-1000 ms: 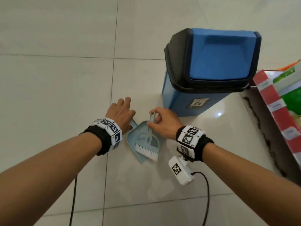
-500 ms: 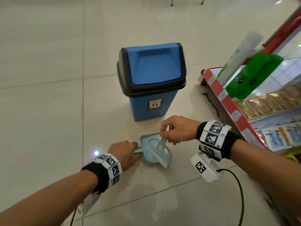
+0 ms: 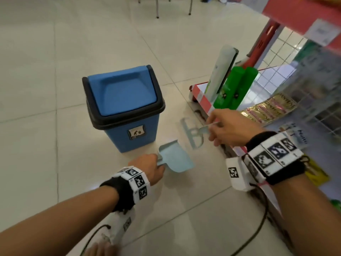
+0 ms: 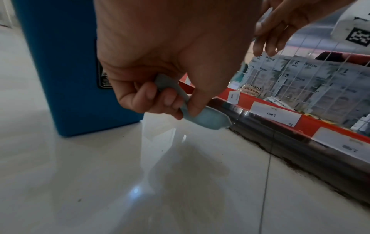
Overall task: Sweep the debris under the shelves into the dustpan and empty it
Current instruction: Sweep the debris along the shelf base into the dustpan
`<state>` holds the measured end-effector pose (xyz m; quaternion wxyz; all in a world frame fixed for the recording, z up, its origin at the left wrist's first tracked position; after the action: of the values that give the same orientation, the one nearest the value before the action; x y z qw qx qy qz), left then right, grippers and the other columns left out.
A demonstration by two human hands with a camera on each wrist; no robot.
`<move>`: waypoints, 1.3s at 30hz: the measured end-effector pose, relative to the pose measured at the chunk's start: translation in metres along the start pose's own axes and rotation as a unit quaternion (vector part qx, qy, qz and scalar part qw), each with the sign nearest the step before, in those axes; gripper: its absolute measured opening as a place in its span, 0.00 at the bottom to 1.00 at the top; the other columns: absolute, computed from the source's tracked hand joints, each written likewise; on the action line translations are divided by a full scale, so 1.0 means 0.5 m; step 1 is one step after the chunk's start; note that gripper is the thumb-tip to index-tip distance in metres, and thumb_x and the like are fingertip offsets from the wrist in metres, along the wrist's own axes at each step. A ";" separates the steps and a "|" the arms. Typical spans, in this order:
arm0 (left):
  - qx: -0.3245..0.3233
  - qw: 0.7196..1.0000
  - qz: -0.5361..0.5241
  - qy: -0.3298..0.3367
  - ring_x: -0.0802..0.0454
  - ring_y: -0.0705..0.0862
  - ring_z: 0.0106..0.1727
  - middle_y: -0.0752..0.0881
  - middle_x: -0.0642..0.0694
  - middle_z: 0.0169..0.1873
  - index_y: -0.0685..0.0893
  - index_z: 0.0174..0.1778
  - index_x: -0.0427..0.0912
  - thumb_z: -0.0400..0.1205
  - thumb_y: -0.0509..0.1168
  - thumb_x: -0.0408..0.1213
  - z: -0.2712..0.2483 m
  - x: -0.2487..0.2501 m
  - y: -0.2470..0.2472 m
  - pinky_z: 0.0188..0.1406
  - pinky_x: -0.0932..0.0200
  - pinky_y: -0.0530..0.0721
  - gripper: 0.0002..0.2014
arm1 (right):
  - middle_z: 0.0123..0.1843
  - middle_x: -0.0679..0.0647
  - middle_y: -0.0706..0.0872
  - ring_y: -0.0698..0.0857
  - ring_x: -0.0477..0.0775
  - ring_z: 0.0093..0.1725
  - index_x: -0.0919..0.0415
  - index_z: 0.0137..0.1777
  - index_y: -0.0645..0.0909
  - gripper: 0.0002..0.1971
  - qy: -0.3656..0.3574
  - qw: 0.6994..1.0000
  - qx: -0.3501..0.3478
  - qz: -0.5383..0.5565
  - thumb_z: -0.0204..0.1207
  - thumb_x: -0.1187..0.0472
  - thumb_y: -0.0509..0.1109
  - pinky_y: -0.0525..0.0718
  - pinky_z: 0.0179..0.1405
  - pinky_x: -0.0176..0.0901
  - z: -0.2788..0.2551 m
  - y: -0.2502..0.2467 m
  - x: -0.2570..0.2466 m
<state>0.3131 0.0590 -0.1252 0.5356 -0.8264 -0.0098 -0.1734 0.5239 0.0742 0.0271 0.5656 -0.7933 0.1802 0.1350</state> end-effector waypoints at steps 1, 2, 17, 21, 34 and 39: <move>0.005 1.000 -0.004 0.008 0.40 0.87 0.49 0.88 0.42 0.51 0.82 0.54 0.45 0.83 0.58 0.57 0.012 0.008 0.002 0.37 0.57 0.74 0.19 | 0.43 0.51 0.90 0.91 0.45 0.34 0.53 0.56 0.76 0.05 0.016 0.999 0.032 0.028 0.84 0.61 0.62 0.81 0.25 0.33 0.001 -0.010 0.021; 0.009 1.000 -0.012 0.014 0.41 0.87 0.48 0.88 0.42 0.50 0.82 0.53 0.44 0.83 0.57 0.57 0.024 0.014 0.007 0.37 0.56 0.74 0.20 | 0.45 0.53 0.90 0.91 0.48 0.36 0.53 0.57 0.75 0.06 0.024 0.997 0.068 0.039 0.84 0.62 0.61 0.83 0.27 0.37 0.007 -0.016 0.039; -0.006 0.981 -0.193 0.025 0.38 0.88 0.50 0.90 0.41 0.48 0.84 0.56 0.47 0.84 0.58 0.57 0.212 0.046 0.069 0.51 0.46 0.87 0.19 | 0.42 0.61 0.81 0.86 0.65 0.45 0.64 0.55 0.81 0.09 0.025 0.961 0.179 -0.210 0.85 0.66 0.59 0.81 0.38 0.50 0.345 0.090 0.059; -0.017 0.974 -0.224 0.024 0.42 0.88 0.42 0.89 0.46 0.38 0.82 0.46 0.49 0.84 0.60 0.54 0.218 0.027 0.091 0.46 0.47 0.87 0.13 | 0.52 0.66 0.85 0.87 0.70 0.52 0.66 0.56 0.83 0.12 0.038 0.950 0.165 -0.261 0.85 0.66 0.58 0.80 0.41 0.52 0.425 0.106 0.077; -0.035 0.968 -0.246 0.041 0.45 0.86 0.38 0.86 0.50 0.32 0.78 0.47 0.50 0.84 0.62 0.52 0.209 0.021 0.105 0.41 0.49 0.86 0.10 | 0.44 0.63 0.83 0.87 0.66 0.47 0.67 0.55 0.83 0.12 0.116 0.963 0.055 -0.235 0.84 0.67 0.57 0.79 0.39 0.48 0.297 0.177 0.180; -0.055 0.966 -0.249 0.044 0.48 0.86 0.37 0.87 0.50 0.34 0.79 0.50 0.50 0.84 0.62 0.51 0.194 0.025 0.118 0.43 0.47 0.87 0.09 | 0.44 0.61 0.85 0.85 0.62 0.41 0.63 0.53 0.82 0.09 0.101 0.970 0.071 -0.208 0.84 0.65 0.60 0.87 0.43 0.52 0.226 0.144 0.179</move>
<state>0.3635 0.1178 -0.2091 0.4288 -0.8178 -0.1819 -0.3380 0.5715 0.1480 -0.1082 0.6151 -0.7808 0.0764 -0.0791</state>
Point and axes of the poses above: each hand's wrist, its own z-axis towards the middle knuckle, its own y-axis out of the palm, x = y × z, the point moved 9 cm from there along z, towards the middle knuckle
